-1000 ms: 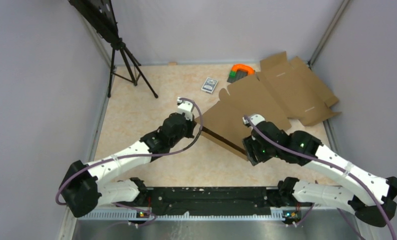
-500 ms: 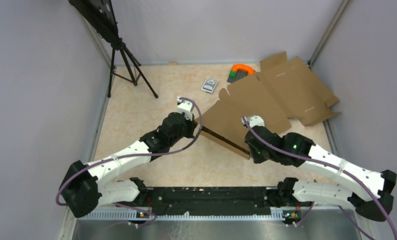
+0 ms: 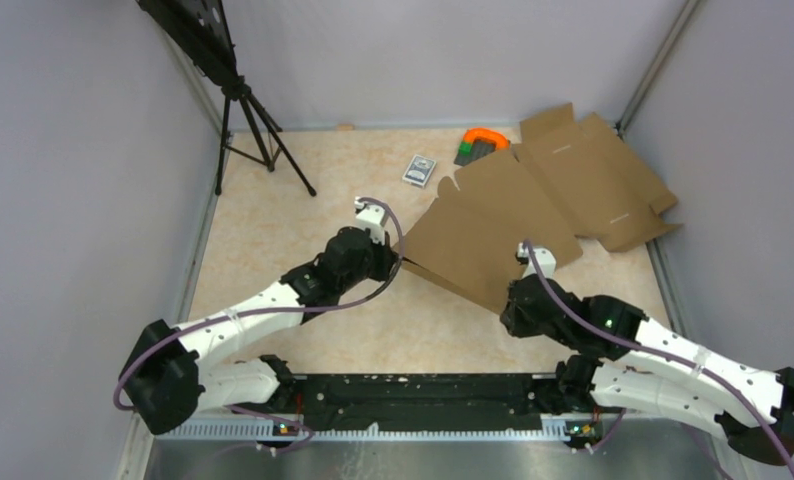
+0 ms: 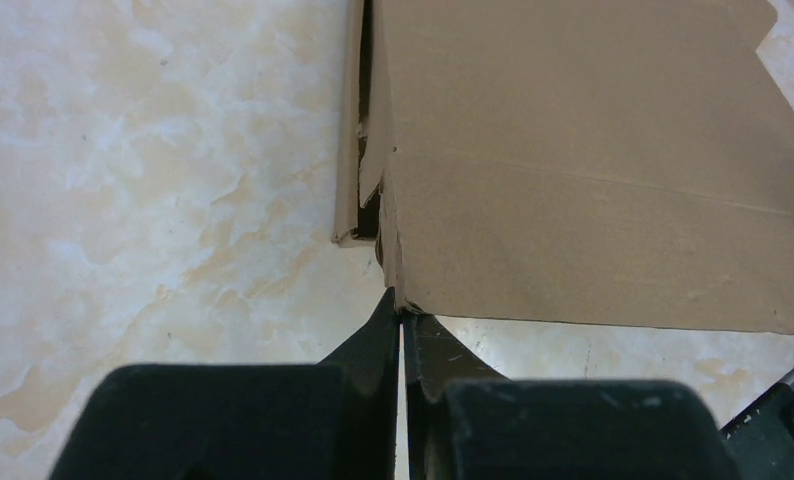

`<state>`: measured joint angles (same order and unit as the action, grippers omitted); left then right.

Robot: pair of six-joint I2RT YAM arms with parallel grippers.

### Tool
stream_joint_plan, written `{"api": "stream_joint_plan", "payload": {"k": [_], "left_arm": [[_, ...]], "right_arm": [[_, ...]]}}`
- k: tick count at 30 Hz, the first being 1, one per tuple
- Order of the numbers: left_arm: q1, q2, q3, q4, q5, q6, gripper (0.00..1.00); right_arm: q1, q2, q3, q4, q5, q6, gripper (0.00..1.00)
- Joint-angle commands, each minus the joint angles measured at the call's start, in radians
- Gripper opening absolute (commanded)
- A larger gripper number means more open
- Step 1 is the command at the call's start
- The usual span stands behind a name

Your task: Fold the paper box

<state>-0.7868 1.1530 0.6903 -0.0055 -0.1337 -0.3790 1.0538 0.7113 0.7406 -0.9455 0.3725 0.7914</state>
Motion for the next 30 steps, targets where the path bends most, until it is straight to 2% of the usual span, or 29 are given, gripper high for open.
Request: {"api": "stream_joint_plan", "payload": {"k": [1,14,30], "left_arm": [[0.0,0.013,-0.032,0.054,0.018,-0.044,0.0],[0.0,0.053,-0.114,0.153,0.004,-0.066,0.0],[-0.001,0.13,-0.135,0.225,0.01,-0.086,0.0]], "right_arm": [[0.011,-0.043,-0.063,0.112,0.015,0.093,0.11],[0.011,-0.078,-0.176,0.191,0.051,0.147,0.12],[0.011,-0.142,-0.314,0.286,0.082,0.212,0.12]]}}
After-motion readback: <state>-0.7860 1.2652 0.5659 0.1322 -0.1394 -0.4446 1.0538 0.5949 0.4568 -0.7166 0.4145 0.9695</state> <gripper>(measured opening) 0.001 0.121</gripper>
